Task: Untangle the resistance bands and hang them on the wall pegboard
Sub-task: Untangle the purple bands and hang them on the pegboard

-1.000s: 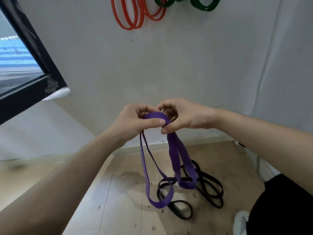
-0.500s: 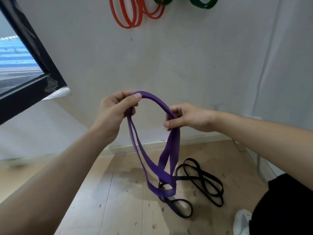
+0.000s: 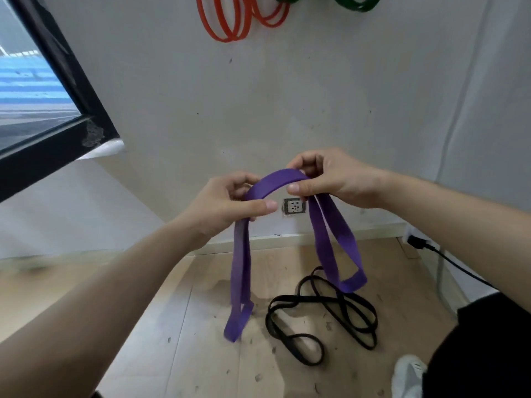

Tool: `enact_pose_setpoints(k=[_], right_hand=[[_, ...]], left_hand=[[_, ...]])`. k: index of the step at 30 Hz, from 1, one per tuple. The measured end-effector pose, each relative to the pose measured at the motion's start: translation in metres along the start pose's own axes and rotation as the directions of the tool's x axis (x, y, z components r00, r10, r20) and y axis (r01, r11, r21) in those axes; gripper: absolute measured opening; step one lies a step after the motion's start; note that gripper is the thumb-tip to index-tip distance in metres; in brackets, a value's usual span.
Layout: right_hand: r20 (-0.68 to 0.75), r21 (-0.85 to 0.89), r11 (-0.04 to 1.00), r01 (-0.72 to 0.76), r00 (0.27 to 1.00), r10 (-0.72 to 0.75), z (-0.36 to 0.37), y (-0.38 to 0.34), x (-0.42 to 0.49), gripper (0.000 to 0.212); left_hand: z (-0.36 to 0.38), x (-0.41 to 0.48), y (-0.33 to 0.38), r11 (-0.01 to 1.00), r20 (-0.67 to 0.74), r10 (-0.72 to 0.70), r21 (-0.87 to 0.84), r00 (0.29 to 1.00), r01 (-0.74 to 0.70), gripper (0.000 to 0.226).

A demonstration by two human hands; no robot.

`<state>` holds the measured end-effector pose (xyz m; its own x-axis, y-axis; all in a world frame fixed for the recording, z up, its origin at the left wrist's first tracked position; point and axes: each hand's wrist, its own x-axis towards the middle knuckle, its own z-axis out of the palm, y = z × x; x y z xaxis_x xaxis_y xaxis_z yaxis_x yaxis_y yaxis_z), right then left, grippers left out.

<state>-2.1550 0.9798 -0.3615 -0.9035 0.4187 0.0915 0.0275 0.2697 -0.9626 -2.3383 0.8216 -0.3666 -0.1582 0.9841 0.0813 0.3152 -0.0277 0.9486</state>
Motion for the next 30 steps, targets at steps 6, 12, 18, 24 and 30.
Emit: enact_pose_setpoints(k=[6,12,18,24,30], right_hand=[[0.146,-0.148,0.988,-0.047,0.987,0.069,0.001,0.0,-0.002,0.042],[0.245,-0.248,0.963,-0.105,0.955,0.167,0.015,0.028,-0.005,0.029],[0.241,-0.132,0.979,-0.154,0.953,0.182,0.014,0.03,0.001,0.018],[0.102,-0.005,0.984,-0.177,0.979,0.176,-0.002,0.023,0.002,0.025],[0.001,0.033,0.989,-0.141,0.99,0.141,-0.014,0.012,-0.003,0.016]], left_hand=[[0.019,0.004,0.009,0.997,-0.08,0.063,0.052,0.995,-0.059,0.022],[0.019,0.005,0.012,0.991,-0.175,0.12,-0.031,0.977,-0.128,0.016],[0.007,0.007,0.009,0.979,-0.303,0.143,-0.094,0.942,-0.179,0.024],[-0.019,0.007,0.001,0.985,-0.282,0.092,-0.118,0.955,-0.129,0.029],[-0.034,0.004,-0.015,0.998,-0.187,0.009,-0.066,0.982,-0.021,0.032]])
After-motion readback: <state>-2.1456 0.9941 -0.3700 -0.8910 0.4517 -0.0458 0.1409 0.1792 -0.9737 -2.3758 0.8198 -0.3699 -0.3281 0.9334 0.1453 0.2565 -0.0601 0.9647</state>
